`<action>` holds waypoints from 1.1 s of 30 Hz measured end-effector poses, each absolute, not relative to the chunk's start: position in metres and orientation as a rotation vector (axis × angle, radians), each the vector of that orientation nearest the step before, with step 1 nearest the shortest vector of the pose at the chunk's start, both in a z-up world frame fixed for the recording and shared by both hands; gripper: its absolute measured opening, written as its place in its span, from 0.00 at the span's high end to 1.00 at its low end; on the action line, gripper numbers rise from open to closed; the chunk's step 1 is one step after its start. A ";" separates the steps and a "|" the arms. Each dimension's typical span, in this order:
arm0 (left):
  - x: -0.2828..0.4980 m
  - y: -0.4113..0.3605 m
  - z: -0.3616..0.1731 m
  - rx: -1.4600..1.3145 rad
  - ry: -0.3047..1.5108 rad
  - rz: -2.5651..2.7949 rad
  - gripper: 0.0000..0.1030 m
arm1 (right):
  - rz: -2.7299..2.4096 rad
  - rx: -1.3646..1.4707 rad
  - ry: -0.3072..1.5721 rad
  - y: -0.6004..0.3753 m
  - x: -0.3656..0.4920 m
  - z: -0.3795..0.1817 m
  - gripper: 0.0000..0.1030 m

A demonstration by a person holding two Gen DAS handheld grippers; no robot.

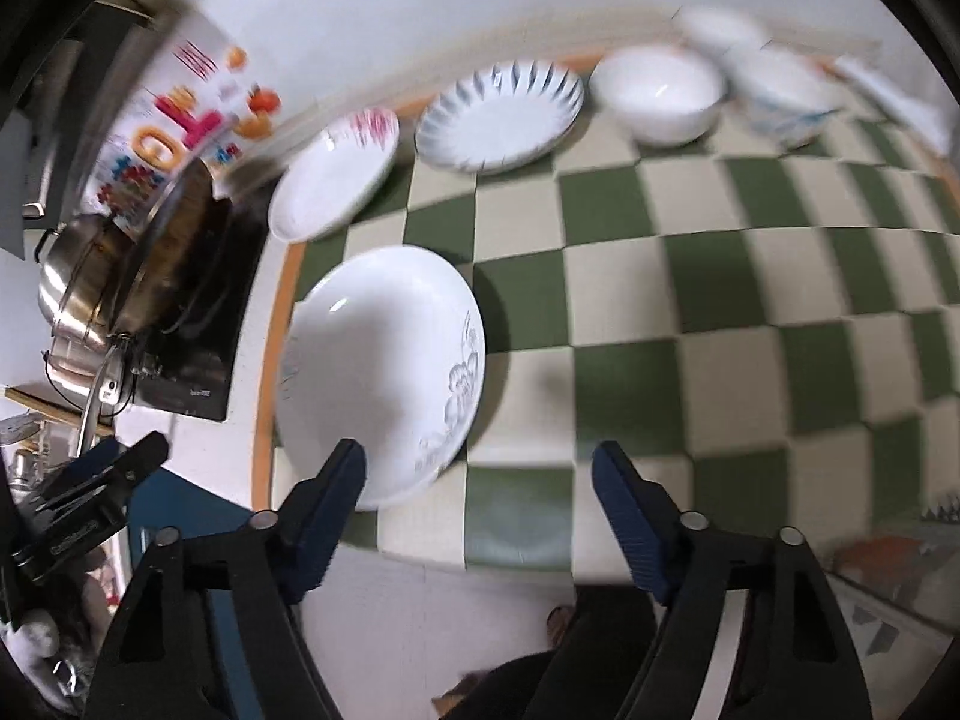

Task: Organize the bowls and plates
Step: 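Move both tools down to the rim of the large white plate, then grasp the white plate rim with the left tool while the right tool grips the opposite rim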

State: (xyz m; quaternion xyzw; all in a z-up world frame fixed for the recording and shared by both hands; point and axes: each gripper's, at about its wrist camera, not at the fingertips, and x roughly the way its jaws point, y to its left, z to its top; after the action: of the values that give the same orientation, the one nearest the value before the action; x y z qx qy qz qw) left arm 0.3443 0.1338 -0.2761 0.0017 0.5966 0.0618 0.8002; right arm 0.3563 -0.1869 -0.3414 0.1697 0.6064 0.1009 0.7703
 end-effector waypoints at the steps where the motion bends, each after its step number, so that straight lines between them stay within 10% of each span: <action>1: 0.354 0.134 -0.287 -0.011 1.305 0.133 0.19 | 0.233 0.369 1.350 -0.184 0.373 -0.357 0.28; 8: 0.410 0.146 -0.360 -0.133 1.485 0.123 0.50 | 0.353 0.353 1.497 -0.161 0.447 -0.422 0.47; 18: 0.420 0.136 -0.378 -0.161 1.545 0.045 0.68 | 0.439 0.380 1.620 -0.133 0.486 -0.462 0.85; 33: 0.410 0.102 -0.348 -0.171 1.524 -0.003 0.69 | 0.402 0.452 1.577 -0.158 0.466 -0.446 0.86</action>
State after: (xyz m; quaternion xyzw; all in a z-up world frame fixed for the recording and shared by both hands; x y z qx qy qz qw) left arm 0.4097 0.1019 -0.3483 -0.0772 0.6895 -0.0014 0.7201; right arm 0.4664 -0.1579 -0.4458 0.2001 0.6980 0.1782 0.6641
